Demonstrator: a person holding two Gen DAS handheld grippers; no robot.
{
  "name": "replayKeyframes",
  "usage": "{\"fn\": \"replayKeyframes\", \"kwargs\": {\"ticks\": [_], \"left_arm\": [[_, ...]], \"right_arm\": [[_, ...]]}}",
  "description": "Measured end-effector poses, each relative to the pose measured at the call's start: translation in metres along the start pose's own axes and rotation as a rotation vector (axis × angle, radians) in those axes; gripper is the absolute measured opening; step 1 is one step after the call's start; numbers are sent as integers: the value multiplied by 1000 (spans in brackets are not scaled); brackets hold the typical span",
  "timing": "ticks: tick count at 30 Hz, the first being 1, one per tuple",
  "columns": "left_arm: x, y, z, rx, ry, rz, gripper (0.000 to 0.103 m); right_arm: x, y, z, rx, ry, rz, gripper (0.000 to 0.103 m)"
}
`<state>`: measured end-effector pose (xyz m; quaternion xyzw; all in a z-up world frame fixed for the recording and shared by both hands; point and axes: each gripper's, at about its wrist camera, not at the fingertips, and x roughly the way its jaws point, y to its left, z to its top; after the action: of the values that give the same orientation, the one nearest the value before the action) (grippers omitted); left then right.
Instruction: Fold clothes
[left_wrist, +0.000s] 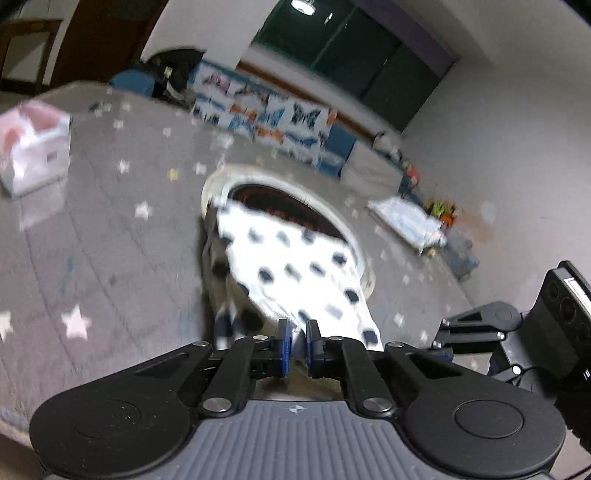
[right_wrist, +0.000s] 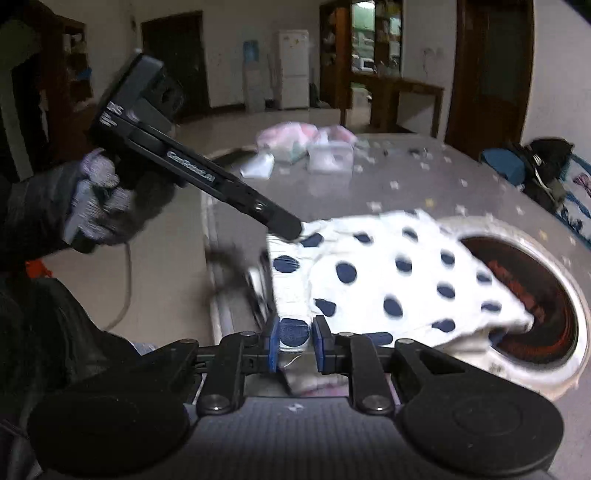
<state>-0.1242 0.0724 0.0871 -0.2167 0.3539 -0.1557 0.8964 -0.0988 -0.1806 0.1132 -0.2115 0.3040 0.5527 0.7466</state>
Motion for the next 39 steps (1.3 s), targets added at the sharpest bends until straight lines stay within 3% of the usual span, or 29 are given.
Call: {"fn": "replayKeyframes", "kwargs": {"ticks": [3, 7, 10, 13, 17, 24, 31, 36, 39], "left_arm": [[3, 3, -8, 13, 47, 41, 14], [-15, -3, -2, 79, 6, 64, 29], [-24, -12, 7, 124, -56, 59, 29], [-12, -24, 14, 144, -73, 16, 29], [19, -38, 11, 172, -18, -27, 29], [47, -42, -7, 181, 76, -41, 33], [44, -37, -10, 165, 83, -49, 33], [45, -33, -11, 152, 88, -50, 34], [44, -34, -11, 150, 86, -54, 39]], "right_arm": [[5, -3, -6, 13, 26, 20, 21], [-11, -10, 0, 44, -9, 45, 23], [-21, -21, 6, 83, -50, 27, 33], [-18, -33, 10, 107, -75, -33, 33], [-4, -58, 11, 183, -78, -130, 40], [29, -100, 13, 270, -68, -211, 41], [62, -143, 1, 364, -31, -274, 41], [64, -168, -9, 434, -46, -304, 38], [62, -169, -5, 435, -57, -315, 38]]}}
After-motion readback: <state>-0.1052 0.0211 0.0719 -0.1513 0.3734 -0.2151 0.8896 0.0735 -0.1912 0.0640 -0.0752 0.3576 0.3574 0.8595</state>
